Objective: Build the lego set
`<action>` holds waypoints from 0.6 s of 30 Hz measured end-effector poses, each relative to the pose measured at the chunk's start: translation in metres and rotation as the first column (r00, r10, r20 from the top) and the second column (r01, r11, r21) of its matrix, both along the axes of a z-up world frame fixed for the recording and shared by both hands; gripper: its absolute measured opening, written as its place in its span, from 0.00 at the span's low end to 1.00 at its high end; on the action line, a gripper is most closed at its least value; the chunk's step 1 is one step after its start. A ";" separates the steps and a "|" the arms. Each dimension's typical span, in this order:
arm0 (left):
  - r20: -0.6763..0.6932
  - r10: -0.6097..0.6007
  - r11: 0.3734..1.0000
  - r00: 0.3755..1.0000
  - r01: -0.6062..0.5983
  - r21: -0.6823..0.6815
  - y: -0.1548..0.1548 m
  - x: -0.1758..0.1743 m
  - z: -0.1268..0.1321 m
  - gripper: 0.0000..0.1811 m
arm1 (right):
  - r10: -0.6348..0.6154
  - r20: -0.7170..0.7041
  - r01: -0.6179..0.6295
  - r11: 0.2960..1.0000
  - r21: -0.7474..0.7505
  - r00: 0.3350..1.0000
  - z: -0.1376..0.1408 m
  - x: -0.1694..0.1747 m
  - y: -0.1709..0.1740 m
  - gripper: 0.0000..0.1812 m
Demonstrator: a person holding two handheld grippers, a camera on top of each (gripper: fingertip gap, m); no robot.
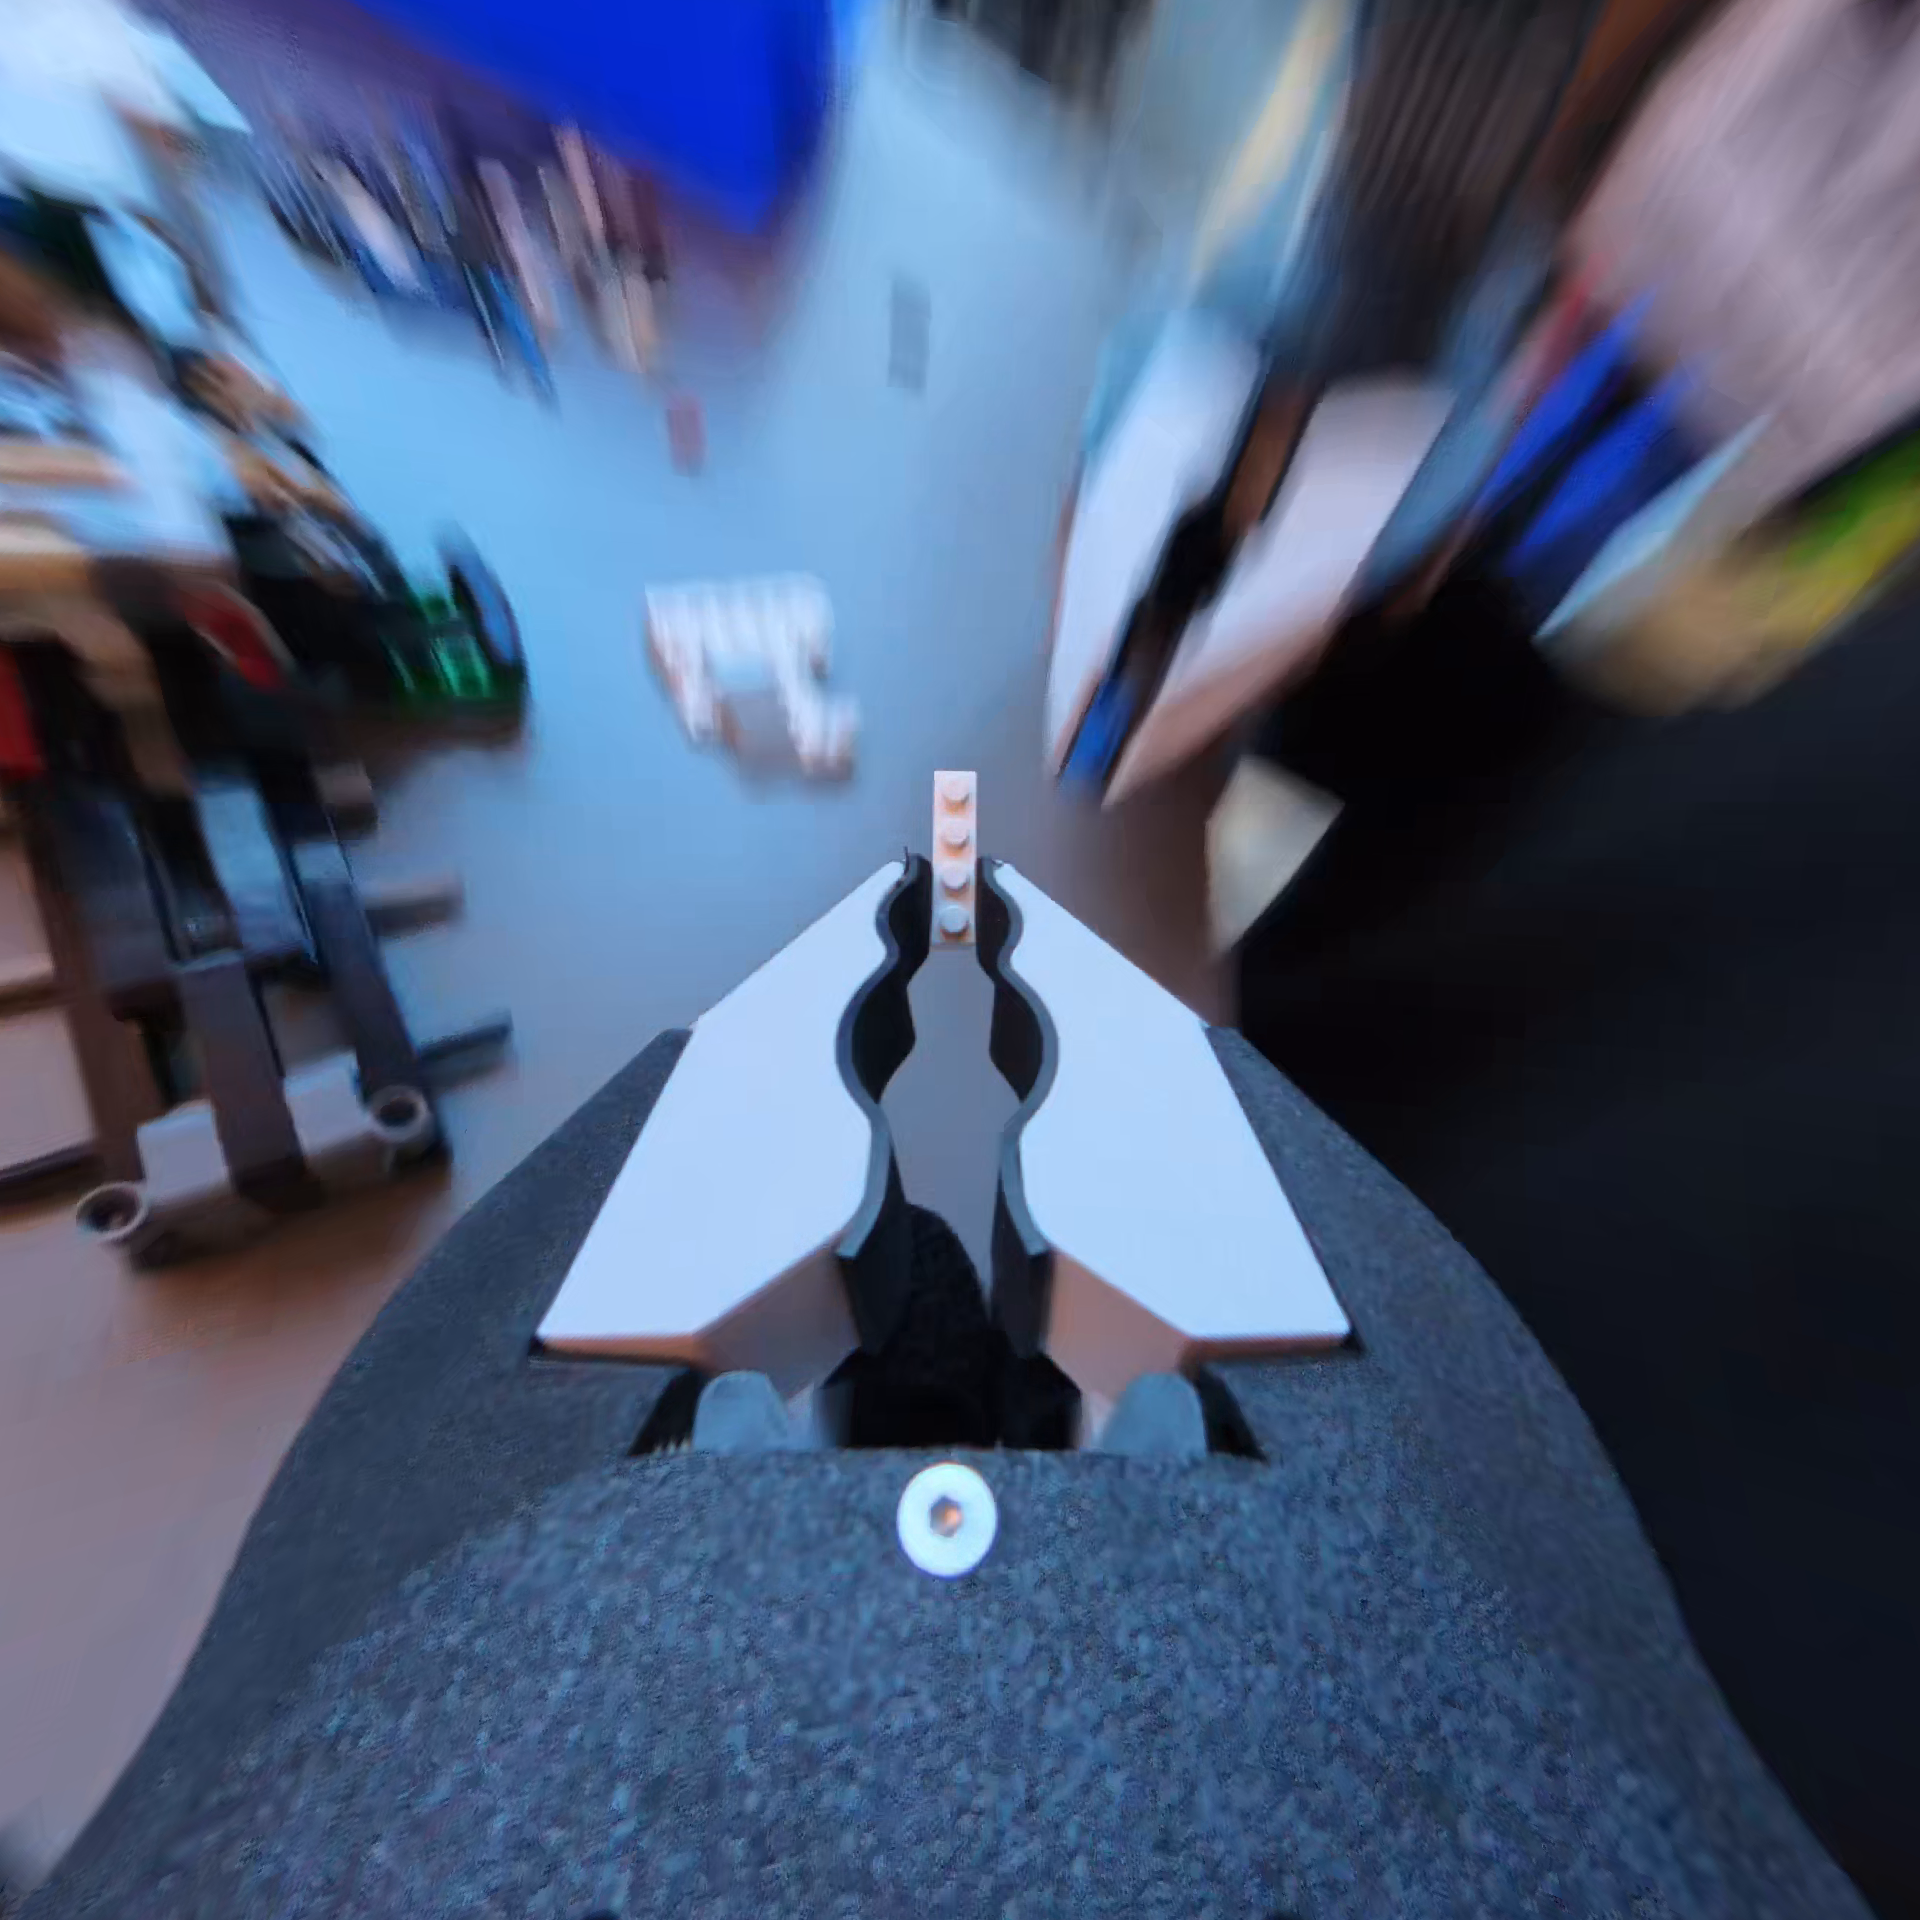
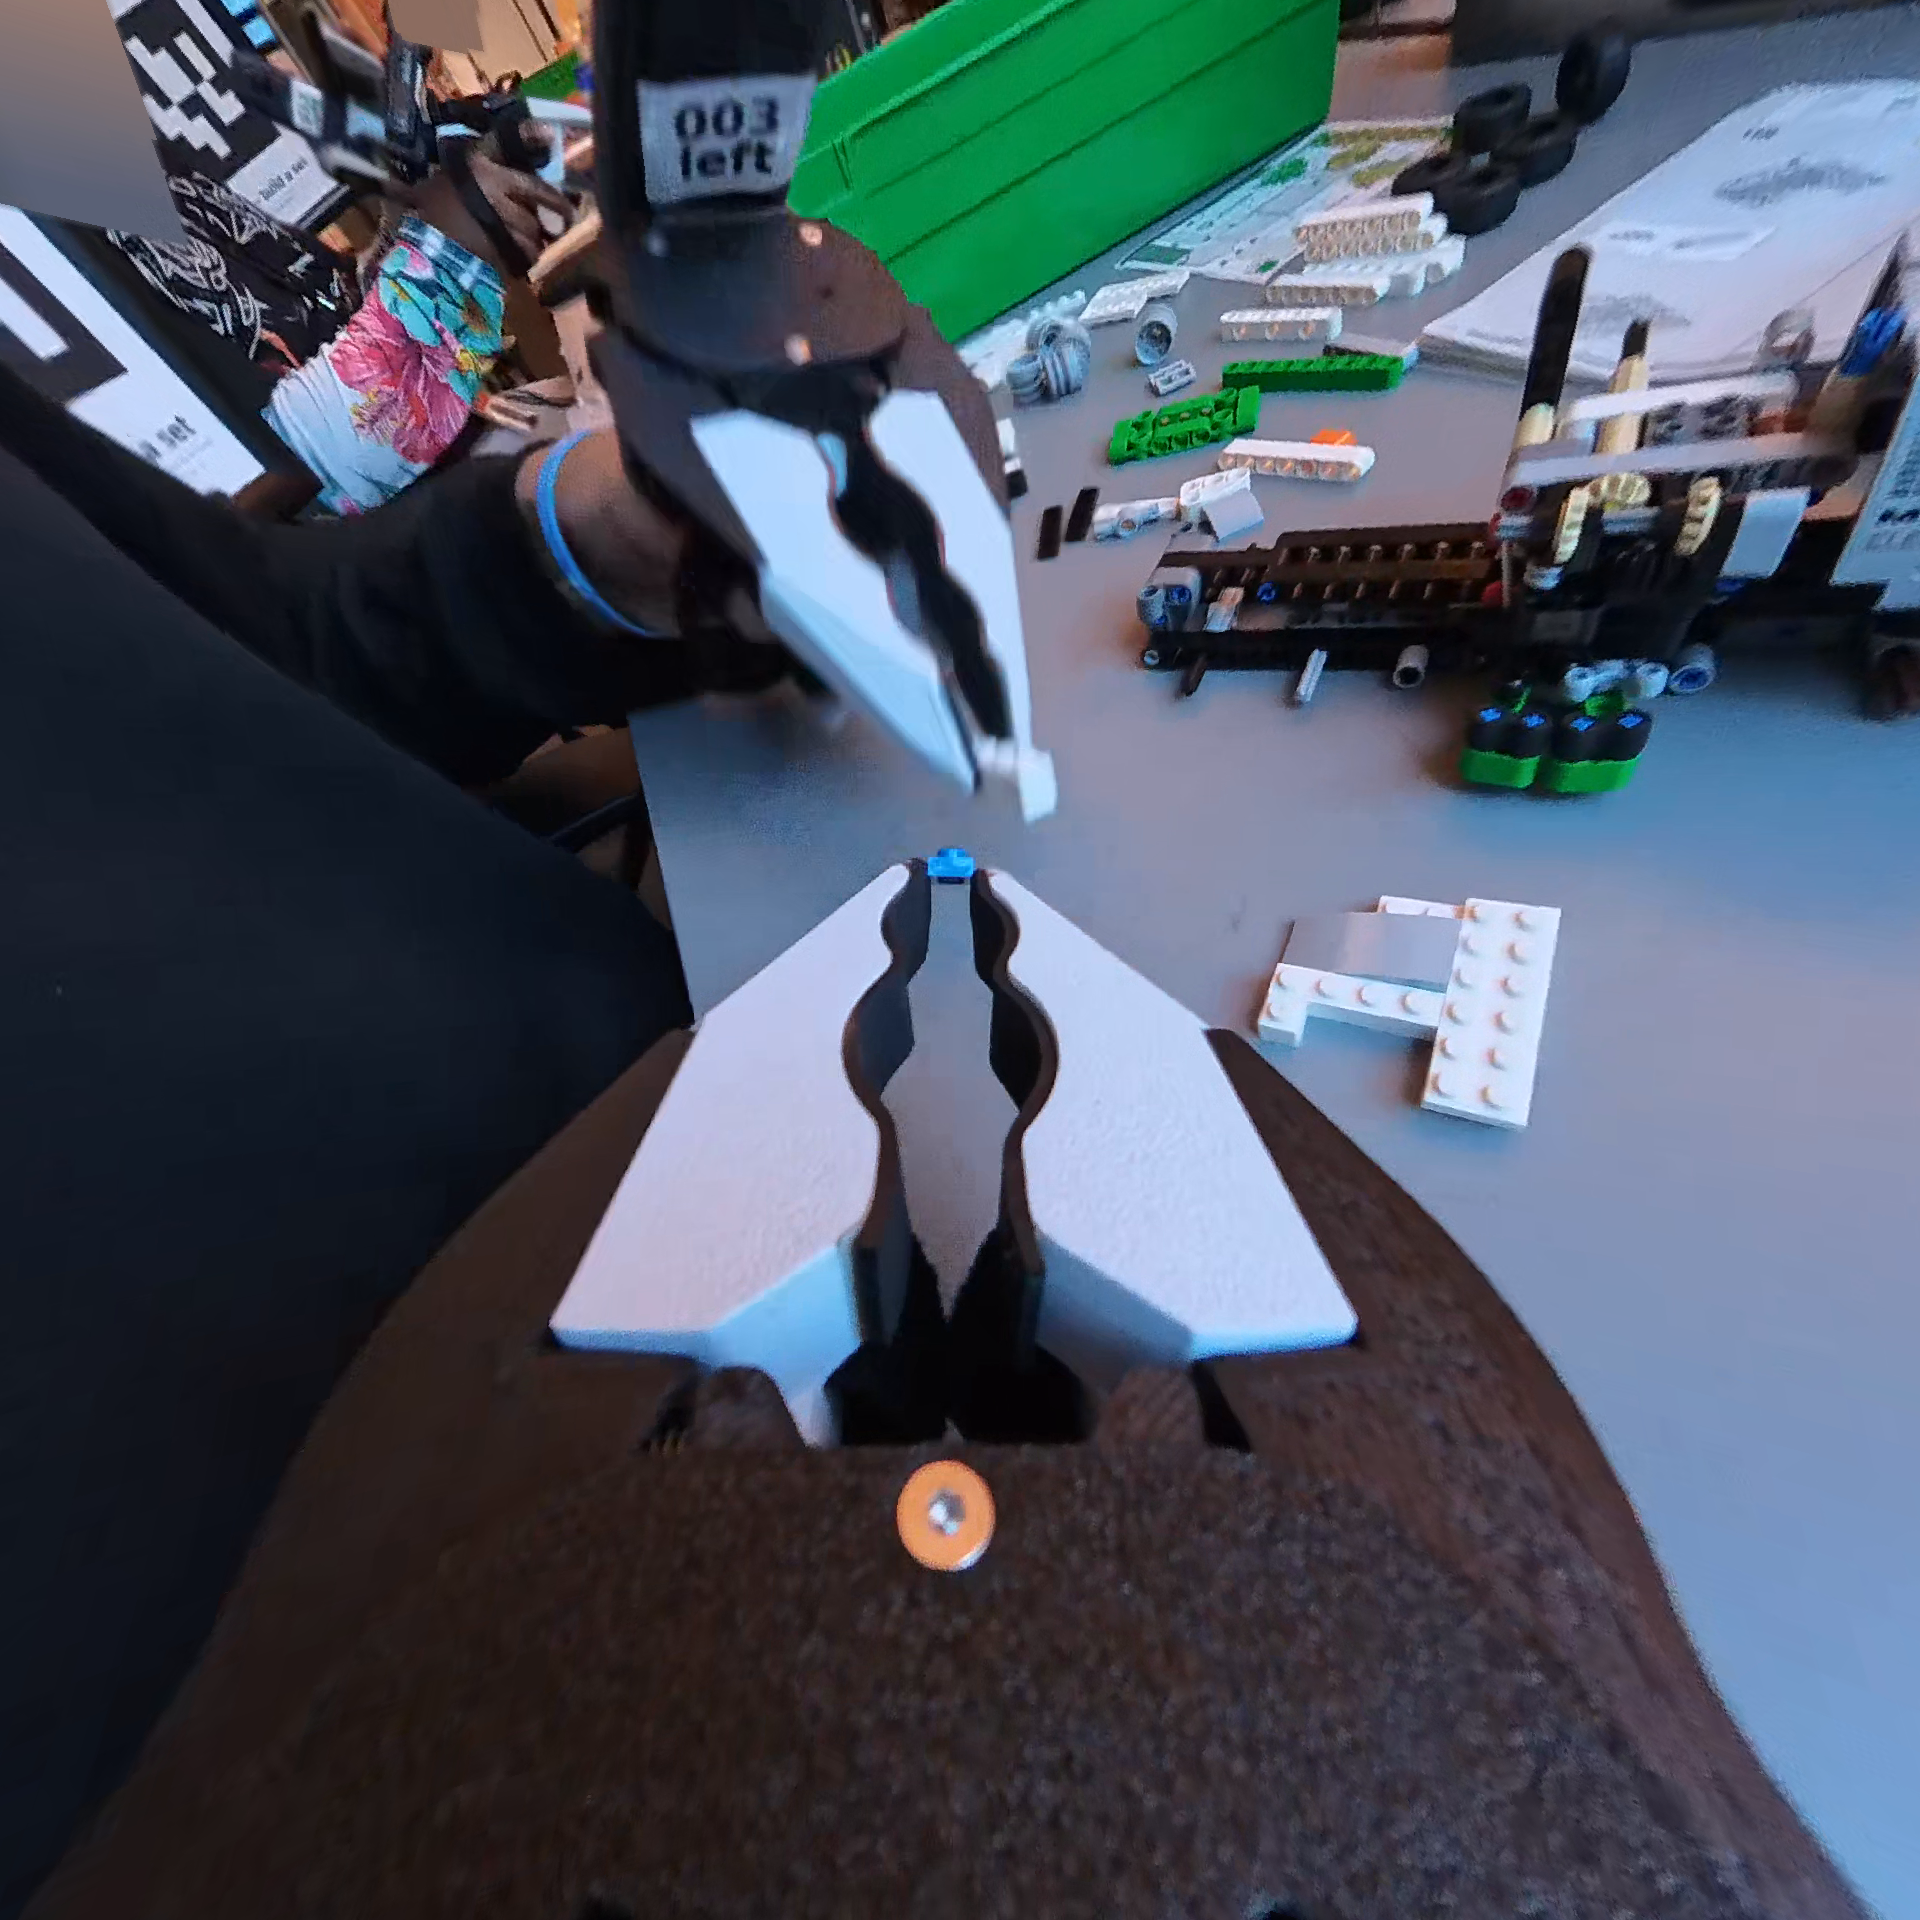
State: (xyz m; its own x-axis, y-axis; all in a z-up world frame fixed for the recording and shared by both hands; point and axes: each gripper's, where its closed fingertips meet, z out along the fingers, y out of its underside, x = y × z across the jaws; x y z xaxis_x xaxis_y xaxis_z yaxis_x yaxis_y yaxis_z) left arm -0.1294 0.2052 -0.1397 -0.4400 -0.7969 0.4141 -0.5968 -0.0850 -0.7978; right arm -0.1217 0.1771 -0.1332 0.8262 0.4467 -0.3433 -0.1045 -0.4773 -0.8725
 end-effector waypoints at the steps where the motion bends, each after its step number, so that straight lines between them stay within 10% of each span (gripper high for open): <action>1: 0.048 0.045 0.986 0.998 -0.037 -0.164 0.003 0.005 0.020 0.04 | -0.003 -0.024 0.002 1.000 -0.026 1.000 -0.001 0.000 0.003 0.04; 7: 0.110 0.088 0.807 0.990 -0.006 -0.590 0.003 0.010 0.057 0.04 | 0.055 -0.215 -0.080 0.991 -0.108 0.975 0.023 -0.010 0.023 0.04; 18: 0.157 0.078 0.777 0.985 0.038 -0.628 -0.005 0.011 0.062 0.04 | 0.123 -0.254 -0.173 0.968 -0.184 0.959 0.039 -0.011 0.026 0.04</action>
